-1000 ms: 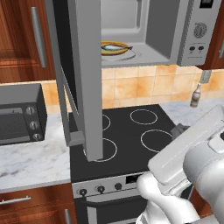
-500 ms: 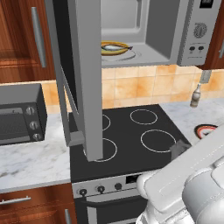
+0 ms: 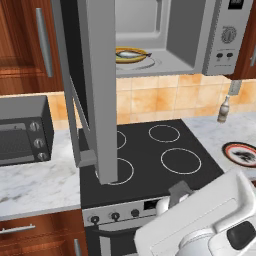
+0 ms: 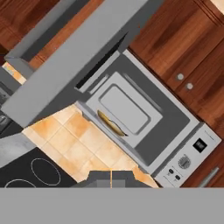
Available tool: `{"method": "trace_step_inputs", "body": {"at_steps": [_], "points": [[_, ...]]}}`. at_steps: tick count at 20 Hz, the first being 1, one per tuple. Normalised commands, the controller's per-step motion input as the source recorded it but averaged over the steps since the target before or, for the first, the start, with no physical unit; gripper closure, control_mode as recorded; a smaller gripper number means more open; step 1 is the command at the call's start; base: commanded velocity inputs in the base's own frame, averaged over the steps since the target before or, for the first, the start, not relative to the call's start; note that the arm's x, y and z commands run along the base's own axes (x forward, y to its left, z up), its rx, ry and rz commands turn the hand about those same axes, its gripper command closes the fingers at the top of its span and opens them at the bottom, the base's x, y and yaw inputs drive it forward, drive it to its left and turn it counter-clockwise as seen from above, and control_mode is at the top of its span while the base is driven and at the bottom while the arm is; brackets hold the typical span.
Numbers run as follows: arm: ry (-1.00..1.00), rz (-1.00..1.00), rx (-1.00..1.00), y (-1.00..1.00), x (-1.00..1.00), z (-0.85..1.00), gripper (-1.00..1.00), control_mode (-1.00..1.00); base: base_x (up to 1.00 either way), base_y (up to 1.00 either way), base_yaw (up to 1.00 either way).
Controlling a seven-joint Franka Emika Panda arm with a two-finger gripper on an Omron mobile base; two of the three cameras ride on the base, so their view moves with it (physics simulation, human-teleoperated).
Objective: Pick the fish from the counter and place it in the microwave. Then turn on the microwave.
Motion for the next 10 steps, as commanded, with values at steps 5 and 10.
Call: {"method": "trace_step_inputs", "body": {"at_steps": [5, 10], "points": [[-0.07, 0.00, 0.00, 0.44, -0.03, -0.15, 1.00, -1.00, 0.00, 0.00, 0.00], [-0.07, 0.00, 0.00, 0.38, 0.00, -0.16, 1.00, -1.00, 0.00, 0.00, 0.00]]}}
